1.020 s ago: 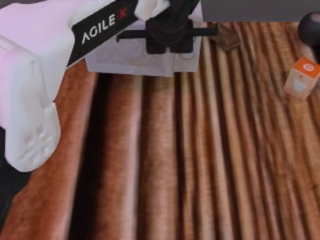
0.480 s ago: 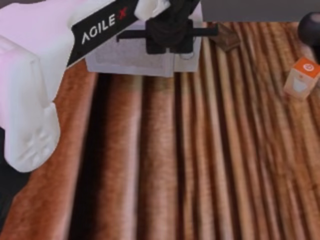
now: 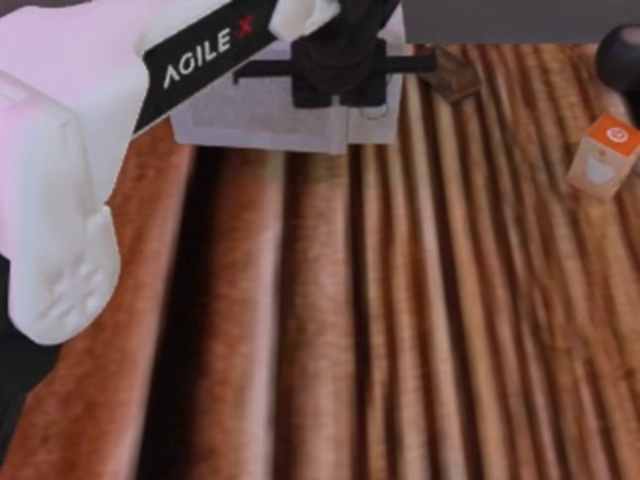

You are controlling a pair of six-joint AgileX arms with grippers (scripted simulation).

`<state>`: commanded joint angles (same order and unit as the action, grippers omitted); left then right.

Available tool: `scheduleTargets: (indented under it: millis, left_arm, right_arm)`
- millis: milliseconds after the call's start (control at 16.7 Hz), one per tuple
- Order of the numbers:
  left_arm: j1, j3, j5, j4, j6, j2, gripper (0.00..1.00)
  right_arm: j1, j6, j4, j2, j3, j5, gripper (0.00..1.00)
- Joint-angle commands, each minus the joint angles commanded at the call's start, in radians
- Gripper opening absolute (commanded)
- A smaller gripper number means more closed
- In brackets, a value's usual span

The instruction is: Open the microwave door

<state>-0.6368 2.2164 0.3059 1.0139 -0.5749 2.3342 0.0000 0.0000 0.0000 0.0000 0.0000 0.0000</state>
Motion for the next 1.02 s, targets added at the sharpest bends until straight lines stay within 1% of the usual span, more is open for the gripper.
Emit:
scheduleTargets:
  millis: [360,780,1020]
  left_arm:
    - [-0.006,-0.004,-0.007,-0.003,-0.002,0.006,0.00]
    - [0.004,-0.177,-0.037,-0.097,0.082,-0.103,0.00]
    - [0.004,-0.187,-0.039,-0.103,0.087,-0.110,0.00]
  right_arm:
    - [0.000,0.000,0.000,0.000,0.000,0.000,1.00]
    - [0.000,0.000,0.000,0.000,0.000,0.000,1.00]
    - [0.000,0.000,0.000,0.000,0.000,0.000,1.00]
